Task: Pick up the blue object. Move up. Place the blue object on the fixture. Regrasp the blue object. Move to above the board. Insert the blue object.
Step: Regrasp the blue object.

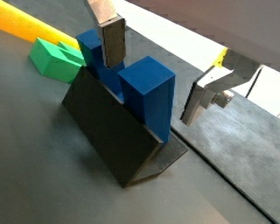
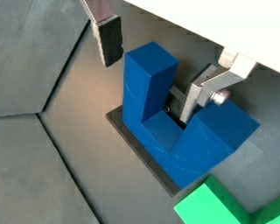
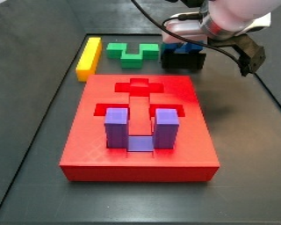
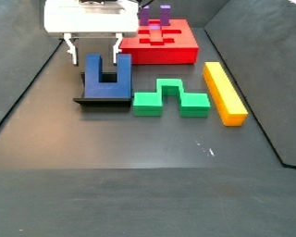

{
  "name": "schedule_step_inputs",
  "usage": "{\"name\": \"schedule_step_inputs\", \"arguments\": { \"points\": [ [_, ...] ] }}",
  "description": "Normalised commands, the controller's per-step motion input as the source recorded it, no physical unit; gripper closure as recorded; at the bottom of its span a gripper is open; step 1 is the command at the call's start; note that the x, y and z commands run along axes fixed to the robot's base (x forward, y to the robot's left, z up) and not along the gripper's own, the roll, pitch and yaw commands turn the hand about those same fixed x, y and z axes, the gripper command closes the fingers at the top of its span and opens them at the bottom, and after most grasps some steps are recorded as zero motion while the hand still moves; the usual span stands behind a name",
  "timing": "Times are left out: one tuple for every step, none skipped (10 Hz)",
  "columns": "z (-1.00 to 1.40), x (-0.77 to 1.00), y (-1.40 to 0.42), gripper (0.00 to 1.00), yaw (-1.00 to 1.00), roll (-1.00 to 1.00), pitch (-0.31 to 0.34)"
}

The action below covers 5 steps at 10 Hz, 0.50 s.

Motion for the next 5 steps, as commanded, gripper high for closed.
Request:
{"name": "schedule_step_inputs", "arguments": {
  "points": [
    [-0.13, 0.0, -0.13, 0.0, -0.02, 0.0, 0.209],
    [0.0, 0.0, 0.0, 0.0, 0.0, 0.0, 0.0],
    [0.0, 0.0, 0.0, 1.0, 0.0, 0.0, 0.0],
    [0.0, 0.0, 0.0, 1.0, 0.0, 0.0, 0.0],
    [0.0, 0.0, 0.0, 1.0, 0.0, 0.0, 0.0]
  ]
}}
